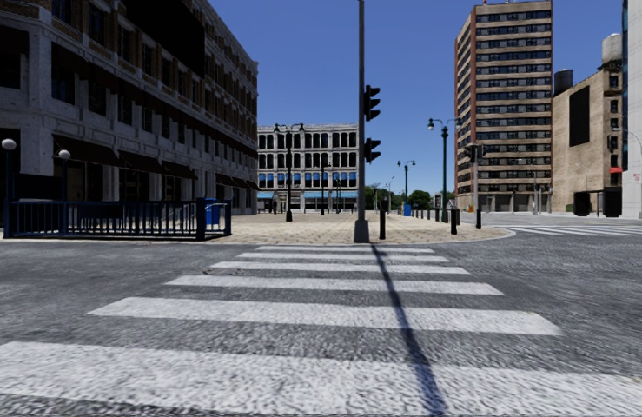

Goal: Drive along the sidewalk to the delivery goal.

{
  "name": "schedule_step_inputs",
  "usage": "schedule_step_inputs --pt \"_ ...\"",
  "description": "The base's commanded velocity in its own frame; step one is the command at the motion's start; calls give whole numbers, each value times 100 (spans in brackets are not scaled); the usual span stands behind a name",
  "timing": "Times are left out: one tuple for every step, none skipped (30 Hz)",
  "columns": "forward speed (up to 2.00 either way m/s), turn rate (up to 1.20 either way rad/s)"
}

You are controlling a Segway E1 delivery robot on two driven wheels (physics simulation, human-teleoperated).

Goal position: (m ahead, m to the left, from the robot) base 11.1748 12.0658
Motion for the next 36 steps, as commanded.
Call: schedule_step_inputs --pt "177 0" --pt "177 0" --pt "177 0" --pt "177 0" --pt "177 0" --pt "177 0" --pt "177 0" --pt "177 0" --pt "177 0" --pt "177 0" --pt "177 0" --pt "177 0" --pt "177 0" --pt "177 0" --pt "177 0" --pt "177 0" --pt "177 0" --pt "177 0" --pt "177 0" --pt "177 0" --pt "177 0" --pt "177 0" --pt "177 0" --pt "177 0" --pt "177 0" --pt "177 13" --pt "177 40" --pt "177 61" --pt "177 70" --pt "177 72" --pt "177 56" --pt "177 15" --pt "177 4" --pt "177 0" --pt "177 0" --pt "177 0"
